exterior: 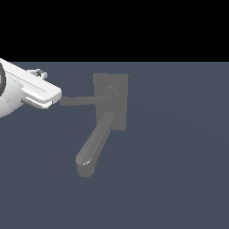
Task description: Turn on the faucet by rotating a designated handle.
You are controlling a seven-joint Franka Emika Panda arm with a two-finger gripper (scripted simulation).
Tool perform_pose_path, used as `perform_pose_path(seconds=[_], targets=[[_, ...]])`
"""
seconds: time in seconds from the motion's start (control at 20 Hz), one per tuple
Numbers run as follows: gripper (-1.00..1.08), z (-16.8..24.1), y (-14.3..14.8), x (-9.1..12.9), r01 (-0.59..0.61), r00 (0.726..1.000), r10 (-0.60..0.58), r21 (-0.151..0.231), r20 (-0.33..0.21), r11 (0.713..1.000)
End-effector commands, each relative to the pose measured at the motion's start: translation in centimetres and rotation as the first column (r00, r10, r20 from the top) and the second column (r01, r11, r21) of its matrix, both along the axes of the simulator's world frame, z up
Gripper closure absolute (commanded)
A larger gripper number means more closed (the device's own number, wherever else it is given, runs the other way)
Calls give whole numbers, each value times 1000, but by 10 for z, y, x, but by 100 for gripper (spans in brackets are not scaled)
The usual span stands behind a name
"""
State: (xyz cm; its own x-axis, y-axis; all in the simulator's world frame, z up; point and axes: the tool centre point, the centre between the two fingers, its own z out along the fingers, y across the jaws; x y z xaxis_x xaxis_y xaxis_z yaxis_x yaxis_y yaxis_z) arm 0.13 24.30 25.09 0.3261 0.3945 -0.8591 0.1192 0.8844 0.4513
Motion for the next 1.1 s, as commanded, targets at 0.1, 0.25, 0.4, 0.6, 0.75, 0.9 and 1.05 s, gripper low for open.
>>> perform_pose_path(seconds=[0.1,0.25,0.4,0.6,0.75,0.9,1.05], targets=[[108,-55,-19,0,5,993,-13,-64,-114,998],[108,-81,-30,-2,8,985,-24,-93,-170,996],[108,-102,-39,-4,9,977,-34,-115,-213,993],[108,-121,-46,-8,9,967,-42,-131,-252,991],[108,-127,-54,-8,13,961,-54,-151,-270,988],[108,-129,-64,-6,22,956,-72,-175,-283,984],[108,-131,-71,-6,28,952,-82,-182,-294,983]])
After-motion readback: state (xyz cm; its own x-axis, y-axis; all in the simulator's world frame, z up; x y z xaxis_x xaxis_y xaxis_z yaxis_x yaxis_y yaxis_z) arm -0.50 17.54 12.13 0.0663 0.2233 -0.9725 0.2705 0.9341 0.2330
